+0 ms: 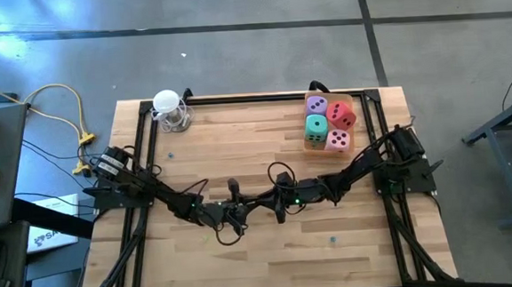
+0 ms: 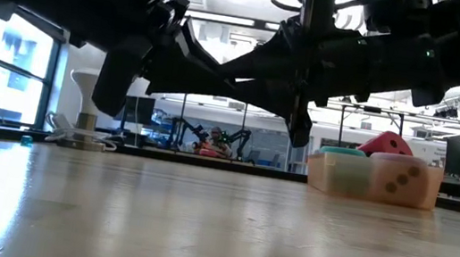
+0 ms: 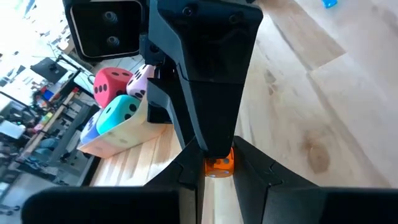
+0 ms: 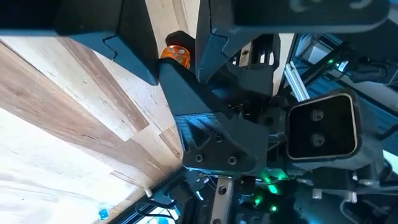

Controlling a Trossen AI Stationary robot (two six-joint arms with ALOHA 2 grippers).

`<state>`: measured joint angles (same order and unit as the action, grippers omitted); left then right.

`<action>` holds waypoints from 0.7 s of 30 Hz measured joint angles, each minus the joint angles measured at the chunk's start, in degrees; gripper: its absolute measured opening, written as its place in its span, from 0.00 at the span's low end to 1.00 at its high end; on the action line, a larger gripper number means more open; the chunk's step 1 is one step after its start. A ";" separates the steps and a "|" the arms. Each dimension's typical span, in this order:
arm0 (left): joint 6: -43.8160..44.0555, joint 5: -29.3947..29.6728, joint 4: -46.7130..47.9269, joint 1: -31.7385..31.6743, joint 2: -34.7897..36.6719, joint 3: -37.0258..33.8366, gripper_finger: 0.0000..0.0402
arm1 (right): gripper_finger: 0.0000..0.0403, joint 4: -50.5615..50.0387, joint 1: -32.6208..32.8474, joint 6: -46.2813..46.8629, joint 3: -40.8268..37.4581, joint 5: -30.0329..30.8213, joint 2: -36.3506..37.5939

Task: Pick & Place Dice
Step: Put the orange small die into the orange bin

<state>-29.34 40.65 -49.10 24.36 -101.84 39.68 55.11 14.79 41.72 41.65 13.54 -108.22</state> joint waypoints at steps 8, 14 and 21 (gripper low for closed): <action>-3.90 1.00 -1.46 -0.19 0.00 -0.05 0.13 | 0.21 0.00 0.00 0.61 0.00 0.16 0.02; -5.53 1.74 -1.80 -0.19 -0.02 0.13 0.13 | 0.20 0.00 -0.30 0.69 0.00 0.35 0.07; -5.47 1.73 -1.83 -0.22 -0.02 0.15 0.13 | 0.12 -0.24 -0.33 -0.26 0.00 1.03 0.07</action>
<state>-34.81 42.38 -50.93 24.14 -101.86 39.83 54.87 14.46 41.46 41.65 14.57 -108.16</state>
